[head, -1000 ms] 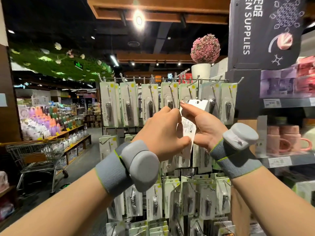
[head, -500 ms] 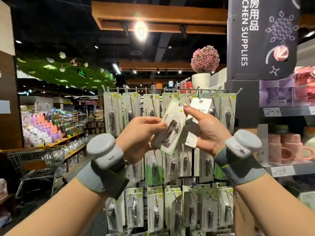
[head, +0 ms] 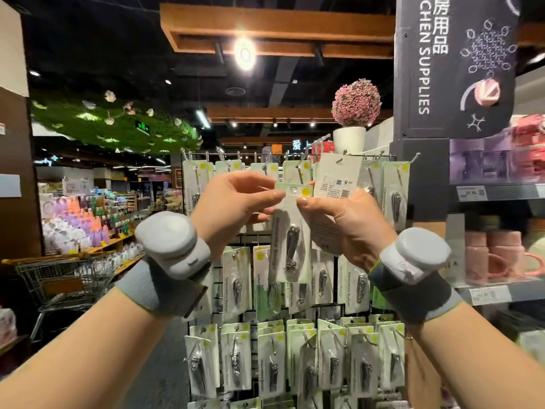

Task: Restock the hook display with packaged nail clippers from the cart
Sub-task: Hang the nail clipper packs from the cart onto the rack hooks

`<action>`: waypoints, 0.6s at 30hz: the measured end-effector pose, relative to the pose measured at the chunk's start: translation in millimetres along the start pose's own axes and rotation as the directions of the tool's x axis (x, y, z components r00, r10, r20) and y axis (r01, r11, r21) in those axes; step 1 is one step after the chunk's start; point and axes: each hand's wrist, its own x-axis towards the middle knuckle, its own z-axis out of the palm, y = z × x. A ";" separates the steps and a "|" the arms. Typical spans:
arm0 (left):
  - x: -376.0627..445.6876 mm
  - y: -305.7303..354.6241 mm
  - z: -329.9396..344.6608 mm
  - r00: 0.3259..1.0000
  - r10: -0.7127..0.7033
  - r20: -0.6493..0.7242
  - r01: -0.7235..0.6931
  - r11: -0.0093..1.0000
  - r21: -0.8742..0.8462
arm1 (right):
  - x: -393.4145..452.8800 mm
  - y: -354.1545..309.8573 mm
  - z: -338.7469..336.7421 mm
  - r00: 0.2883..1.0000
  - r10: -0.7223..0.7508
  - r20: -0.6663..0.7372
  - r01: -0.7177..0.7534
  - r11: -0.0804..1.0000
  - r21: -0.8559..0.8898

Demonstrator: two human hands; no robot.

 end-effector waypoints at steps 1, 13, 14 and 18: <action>0.7 1.2 1.4 1.000 0.025 0.002 -0.025 0.999 0.042 | -0.1 0.7 1.2 1.000 -0.009 0.011 0.009 1.000 -0.010; -11.7 0.2 -44.8 0.988 0.115 -0.104 -0.091 0.973 0.212 | -6.8 -3.9 4.4 0.995 0.081 0.058 -0.094 0.958 0.271; -12.8 0.2 -52.9 0.986 0.110 -0.122 -0.082 0.973 0.218 | -6.4 -4.0 6.9 0.995 0.085 0.054 -0.096 0.958 0.270; -17.6 1.6 -79.1 0.970 0.134 -0.203 -0.077 0.960 0.268 | -1.9 -4.8 18.5 0.997 0.074 0.037 -0.080 0.968 0.237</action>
